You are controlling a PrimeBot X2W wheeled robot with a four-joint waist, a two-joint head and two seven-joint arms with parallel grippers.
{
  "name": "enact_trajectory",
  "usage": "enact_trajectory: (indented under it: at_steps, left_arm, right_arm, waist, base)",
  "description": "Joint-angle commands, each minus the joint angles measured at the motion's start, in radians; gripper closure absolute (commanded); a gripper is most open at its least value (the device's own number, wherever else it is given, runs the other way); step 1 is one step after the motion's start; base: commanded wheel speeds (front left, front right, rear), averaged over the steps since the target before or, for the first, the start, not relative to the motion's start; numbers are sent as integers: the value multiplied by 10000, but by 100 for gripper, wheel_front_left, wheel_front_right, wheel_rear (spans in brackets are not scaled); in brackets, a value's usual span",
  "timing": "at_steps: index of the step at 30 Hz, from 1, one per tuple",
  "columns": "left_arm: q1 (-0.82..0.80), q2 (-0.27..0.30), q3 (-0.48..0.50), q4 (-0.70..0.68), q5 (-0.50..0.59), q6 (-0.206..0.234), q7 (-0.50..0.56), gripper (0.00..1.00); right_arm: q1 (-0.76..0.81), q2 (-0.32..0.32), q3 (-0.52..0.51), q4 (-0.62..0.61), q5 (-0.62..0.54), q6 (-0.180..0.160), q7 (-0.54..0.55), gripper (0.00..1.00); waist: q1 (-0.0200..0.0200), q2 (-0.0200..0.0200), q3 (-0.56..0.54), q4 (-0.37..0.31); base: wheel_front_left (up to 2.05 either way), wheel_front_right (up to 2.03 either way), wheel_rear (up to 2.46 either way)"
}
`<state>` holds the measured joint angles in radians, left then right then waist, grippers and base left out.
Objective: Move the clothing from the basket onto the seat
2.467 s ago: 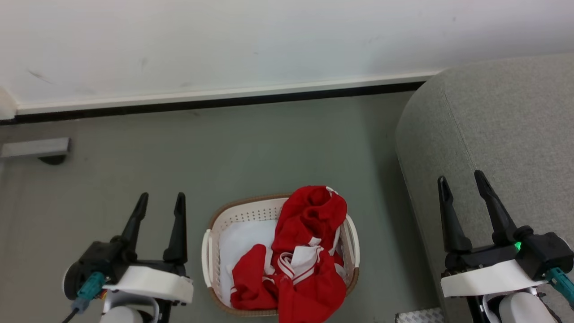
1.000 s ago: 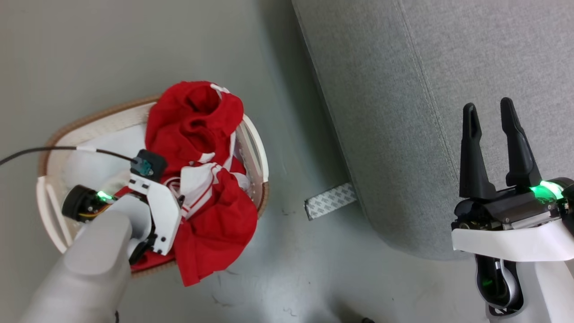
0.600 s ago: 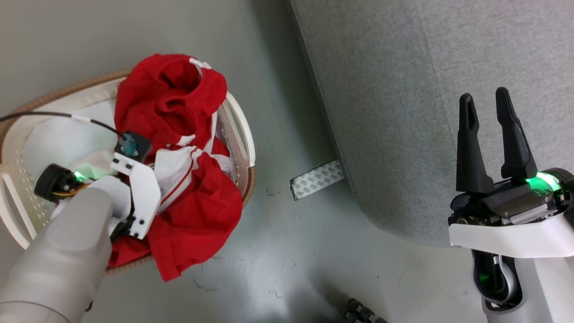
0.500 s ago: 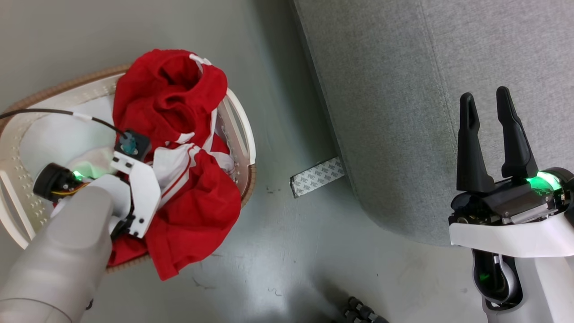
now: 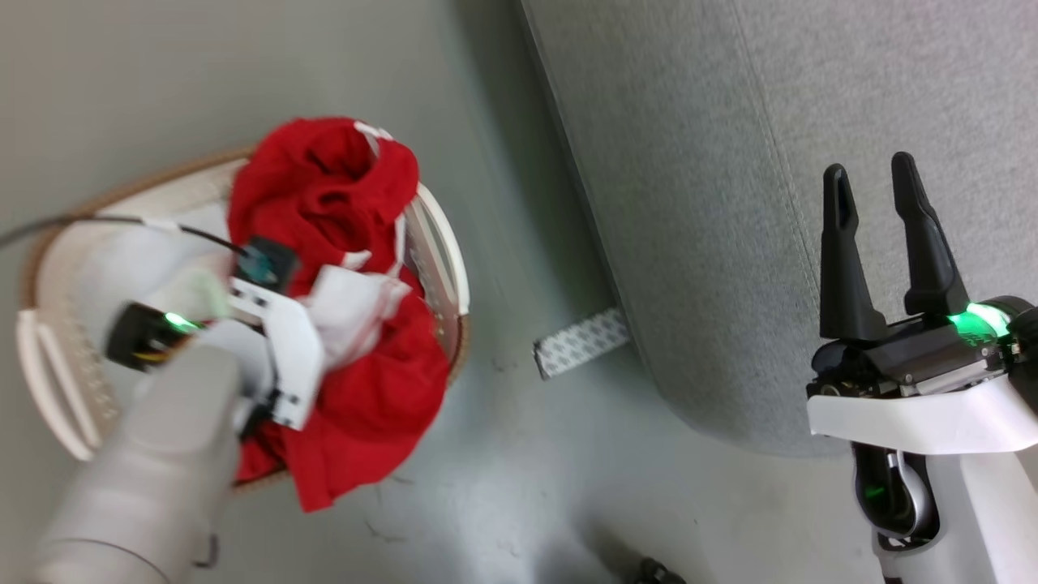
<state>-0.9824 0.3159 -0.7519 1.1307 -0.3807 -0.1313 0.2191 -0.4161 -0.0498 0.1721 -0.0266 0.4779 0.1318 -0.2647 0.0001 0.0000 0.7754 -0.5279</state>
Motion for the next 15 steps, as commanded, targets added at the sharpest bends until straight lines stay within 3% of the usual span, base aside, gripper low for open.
enact_trajectory:
  at_steps: [1, 9, 15]
  left_arm:
    - [261, -162, -37, 29, -180, 15, -232, 100]
    - [1104, -1160, -344, -30, -1103, 15, -1328, 100]
    - [1696, -1567, -579, -205, -1831, 15, -2114, 100]
  right_arm:
    - [-126, -15, -128, 115, -215, -21, 4, 0]
    - [302, -21, -640, 608, -1296, -20, 4, 0]
    - [651, -24, -788, 980, -1854, -21, 6, 0]
  waist:
    - [-1, 0, -571, 339]
    - [-1, 0, -2722, 1467]
    - [-1, 0, -4206, 2188]
  base:
    - [0, 0, 0]
    - [0, 0, 0]
    - [0, 0, 0]
